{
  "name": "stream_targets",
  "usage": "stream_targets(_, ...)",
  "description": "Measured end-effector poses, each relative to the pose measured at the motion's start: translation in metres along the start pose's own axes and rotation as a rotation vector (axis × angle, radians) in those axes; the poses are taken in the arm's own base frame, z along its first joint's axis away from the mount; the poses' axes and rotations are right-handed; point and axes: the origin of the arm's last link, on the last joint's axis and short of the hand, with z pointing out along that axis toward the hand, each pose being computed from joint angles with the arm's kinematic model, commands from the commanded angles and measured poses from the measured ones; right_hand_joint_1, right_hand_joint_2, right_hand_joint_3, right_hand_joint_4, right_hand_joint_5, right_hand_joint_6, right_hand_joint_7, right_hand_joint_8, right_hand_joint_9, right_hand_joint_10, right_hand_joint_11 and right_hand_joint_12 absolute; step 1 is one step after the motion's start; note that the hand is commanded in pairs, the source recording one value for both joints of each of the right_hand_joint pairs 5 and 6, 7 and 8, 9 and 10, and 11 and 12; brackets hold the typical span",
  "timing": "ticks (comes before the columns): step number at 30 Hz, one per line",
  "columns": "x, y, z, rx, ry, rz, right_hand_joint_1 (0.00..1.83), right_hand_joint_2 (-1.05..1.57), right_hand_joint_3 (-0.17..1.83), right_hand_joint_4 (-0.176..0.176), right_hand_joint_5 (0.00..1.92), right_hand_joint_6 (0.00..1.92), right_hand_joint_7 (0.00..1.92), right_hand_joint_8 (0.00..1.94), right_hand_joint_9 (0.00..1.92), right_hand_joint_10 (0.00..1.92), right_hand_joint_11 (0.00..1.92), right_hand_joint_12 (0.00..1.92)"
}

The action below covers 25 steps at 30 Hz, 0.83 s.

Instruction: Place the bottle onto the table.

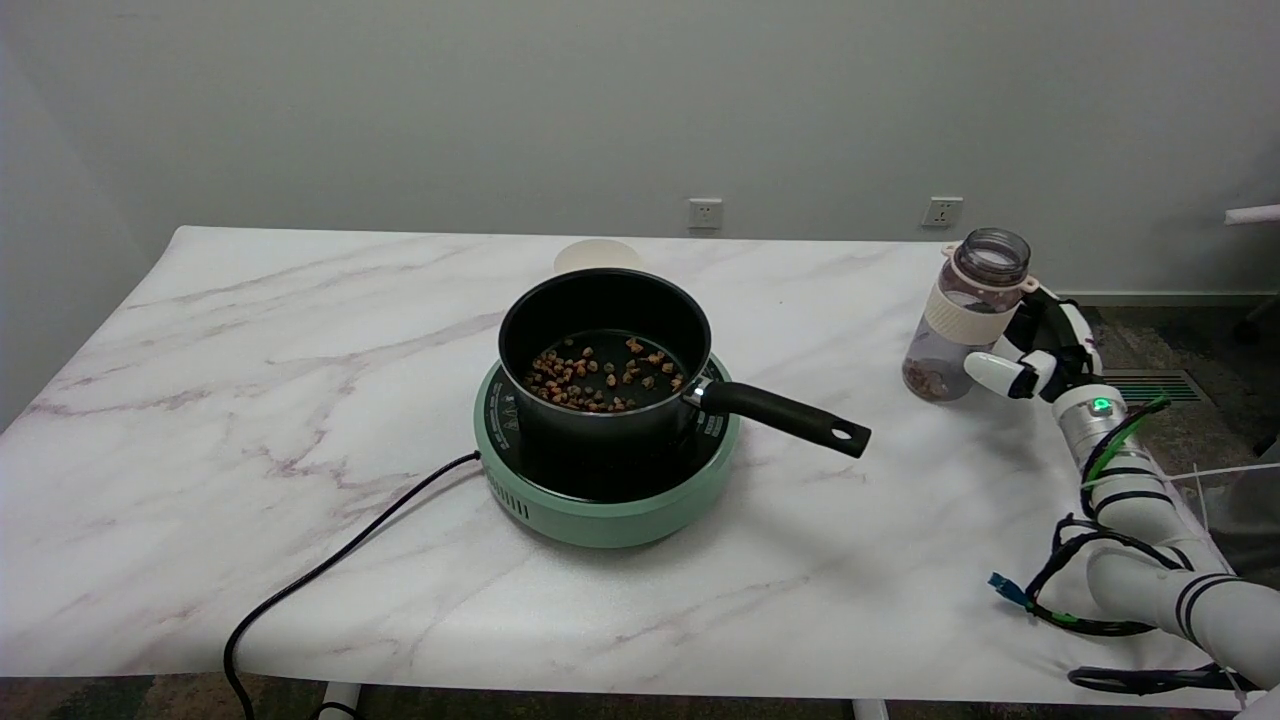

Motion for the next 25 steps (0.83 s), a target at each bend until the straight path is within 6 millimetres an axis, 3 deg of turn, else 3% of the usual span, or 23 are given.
stream_targets(10,0.034,-0.001,-0.011,-0.001,0.04,-0.054,1.29,-0.68,1.34,0.0,0.45,0.45,0.92,0.92,0.75,0.75,0.47,0.47)
stream_targets(25,0.105,-0.004,-0.047,0.012,0.141,-0.17,1.26,-0.59,1.24,0.0,0.45,0.45,0.95,0.95,0.77,0.77,0.55,0.55)
